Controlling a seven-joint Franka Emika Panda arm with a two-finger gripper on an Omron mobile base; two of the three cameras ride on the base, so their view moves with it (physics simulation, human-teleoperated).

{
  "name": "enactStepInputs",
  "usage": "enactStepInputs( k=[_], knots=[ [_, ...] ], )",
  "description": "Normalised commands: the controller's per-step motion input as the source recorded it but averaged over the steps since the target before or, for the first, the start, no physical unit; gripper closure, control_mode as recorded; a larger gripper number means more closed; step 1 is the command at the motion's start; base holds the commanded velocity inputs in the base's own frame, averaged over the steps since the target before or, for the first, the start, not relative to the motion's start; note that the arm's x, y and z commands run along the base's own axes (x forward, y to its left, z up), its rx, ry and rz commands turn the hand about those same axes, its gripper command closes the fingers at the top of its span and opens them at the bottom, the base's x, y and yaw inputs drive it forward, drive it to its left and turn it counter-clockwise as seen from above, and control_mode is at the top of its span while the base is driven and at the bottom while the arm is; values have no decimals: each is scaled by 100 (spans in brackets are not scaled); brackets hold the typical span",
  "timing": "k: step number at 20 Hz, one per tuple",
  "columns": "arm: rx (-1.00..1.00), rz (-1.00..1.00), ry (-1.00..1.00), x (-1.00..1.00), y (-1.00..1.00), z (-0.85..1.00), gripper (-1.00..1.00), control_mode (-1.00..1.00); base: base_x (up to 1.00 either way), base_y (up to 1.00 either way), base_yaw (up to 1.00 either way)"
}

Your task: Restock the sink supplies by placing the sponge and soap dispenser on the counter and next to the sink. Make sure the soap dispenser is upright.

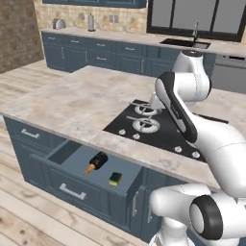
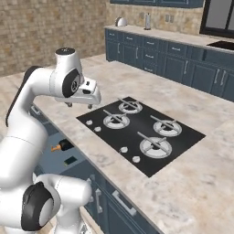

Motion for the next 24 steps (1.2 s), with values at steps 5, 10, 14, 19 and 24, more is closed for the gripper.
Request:
enactStepInputs(
  k=[5, 10, 14, 19, 24],
  knots=[
    [0, 0, 0, 0, 0, 0, -100, 100, 68, 0, 3],
    [0, 0, 0, 0, 0, 0, -100, 100, 33, 0, 5],
    [0, 0, 0, -4, 9, -8, -100, -100, -1, 1, 2],
    [0, -5, 0, -16, 90, -60, -100, -100, 0, 0, 0],
    [0, -12, 0, 0, 100, -80, -100, -100, 0, 0, 0]
  ],
)
